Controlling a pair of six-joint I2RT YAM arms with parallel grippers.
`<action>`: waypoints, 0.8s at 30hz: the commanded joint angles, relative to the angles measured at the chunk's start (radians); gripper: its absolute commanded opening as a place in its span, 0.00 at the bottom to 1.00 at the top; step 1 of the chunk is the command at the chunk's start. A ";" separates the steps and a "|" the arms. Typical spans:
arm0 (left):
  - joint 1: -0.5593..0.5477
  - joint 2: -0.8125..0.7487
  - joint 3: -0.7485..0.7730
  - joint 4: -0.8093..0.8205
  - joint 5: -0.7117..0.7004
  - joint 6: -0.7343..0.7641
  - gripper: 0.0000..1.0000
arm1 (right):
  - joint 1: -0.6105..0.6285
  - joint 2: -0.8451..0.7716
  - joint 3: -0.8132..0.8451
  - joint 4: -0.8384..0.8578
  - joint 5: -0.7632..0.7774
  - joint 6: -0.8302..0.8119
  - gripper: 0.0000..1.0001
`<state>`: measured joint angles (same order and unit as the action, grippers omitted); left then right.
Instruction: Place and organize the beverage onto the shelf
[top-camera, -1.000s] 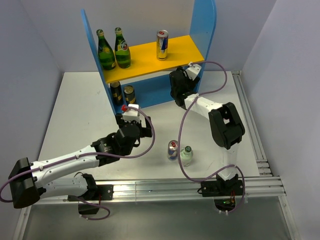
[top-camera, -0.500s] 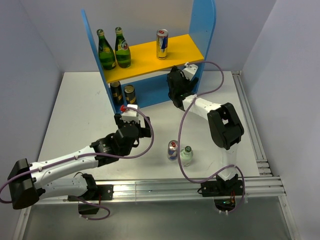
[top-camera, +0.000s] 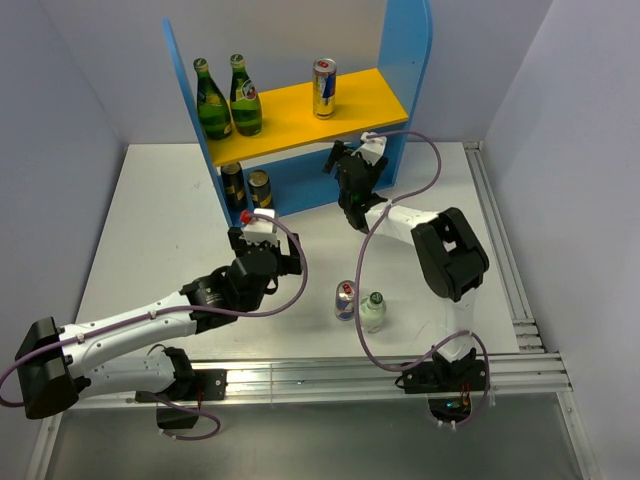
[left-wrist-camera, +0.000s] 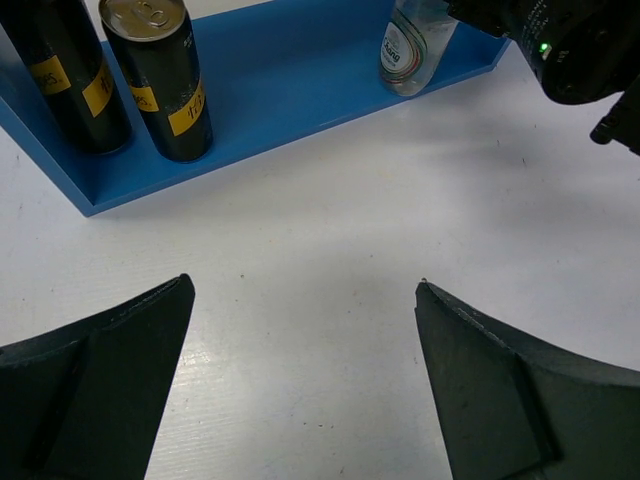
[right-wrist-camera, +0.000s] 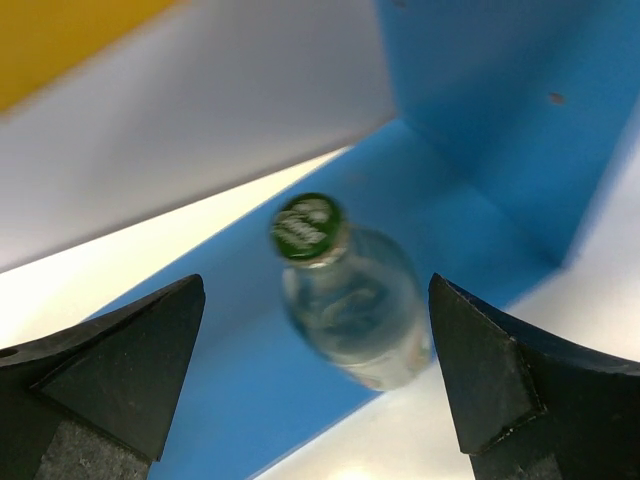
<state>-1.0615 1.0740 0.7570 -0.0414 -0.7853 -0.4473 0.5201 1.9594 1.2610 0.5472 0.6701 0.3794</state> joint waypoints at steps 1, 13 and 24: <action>0.006 -0.020 -0.001 0.032 -0.022 0.006 0.99 | 0.008 -0.089 -0.014 0.121 -0.095 -0.049 1.00; 0.009 -0.028 0.005 0.032 -0.020 0.007 0.99 | 0.049 -0.218 -0.118 0.091 -0.034 -0.076 1.00; 0.014 -0.055 0.013 -0.008 -0.017 -0.027 0.99 | 0.247 -0.785 -0.449 -0.158 0.290 0.011 1.00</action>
<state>-1.0538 1.0492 0.7567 -0.0517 -0.7910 -0.4549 0.7139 1.3727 0.8650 0.5018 0.7921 0.3378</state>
